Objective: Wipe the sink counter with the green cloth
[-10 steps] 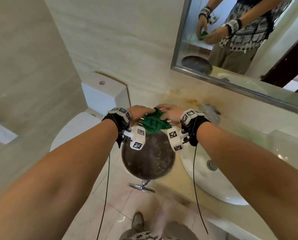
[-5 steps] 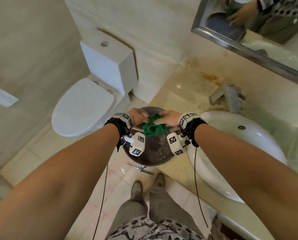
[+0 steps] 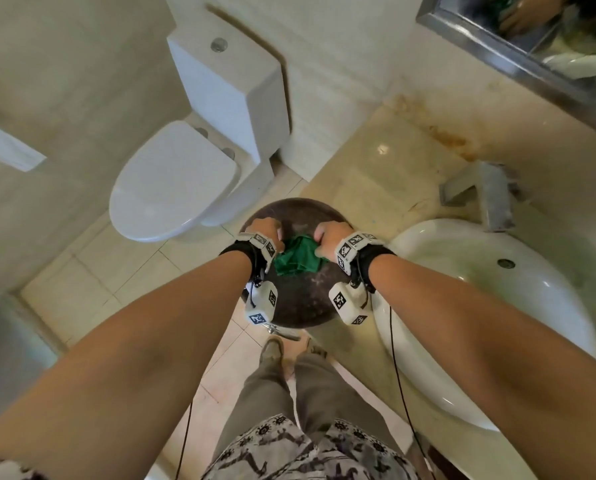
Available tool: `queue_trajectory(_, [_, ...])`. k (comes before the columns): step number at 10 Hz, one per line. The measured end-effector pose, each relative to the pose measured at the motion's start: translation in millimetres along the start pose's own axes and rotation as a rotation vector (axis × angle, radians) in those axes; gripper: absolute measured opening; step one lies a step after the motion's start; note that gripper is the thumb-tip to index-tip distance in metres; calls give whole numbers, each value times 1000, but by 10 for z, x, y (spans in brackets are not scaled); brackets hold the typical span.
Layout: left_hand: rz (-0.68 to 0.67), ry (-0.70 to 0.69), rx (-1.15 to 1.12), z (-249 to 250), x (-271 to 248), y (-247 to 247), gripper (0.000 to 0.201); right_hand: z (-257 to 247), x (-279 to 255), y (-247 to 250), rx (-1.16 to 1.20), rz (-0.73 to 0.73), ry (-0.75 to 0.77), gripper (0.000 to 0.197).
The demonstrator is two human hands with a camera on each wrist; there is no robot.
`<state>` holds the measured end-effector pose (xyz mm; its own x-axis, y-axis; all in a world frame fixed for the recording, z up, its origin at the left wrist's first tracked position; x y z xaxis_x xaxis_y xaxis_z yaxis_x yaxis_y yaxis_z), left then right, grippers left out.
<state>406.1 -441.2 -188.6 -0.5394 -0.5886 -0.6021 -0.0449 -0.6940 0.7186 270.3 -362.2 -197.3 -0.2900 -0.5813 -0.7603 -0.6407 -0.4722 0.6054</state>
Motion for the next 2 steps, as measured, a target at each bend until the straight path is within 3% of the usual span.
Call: queue_trajectory(2, [33,-16,104,85,22,89,25,20,-40,105,-70,48,51,29])
Point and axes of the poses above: each hand's wrist, its own x-axis towards the middle knuckle, its own y-axis out of the back of the hand, z = x × y, the point moved 6 cm from there along x, towards the middle knuckle, and after that the axes turned 8 degrees about -y, right-handed, at the moved point
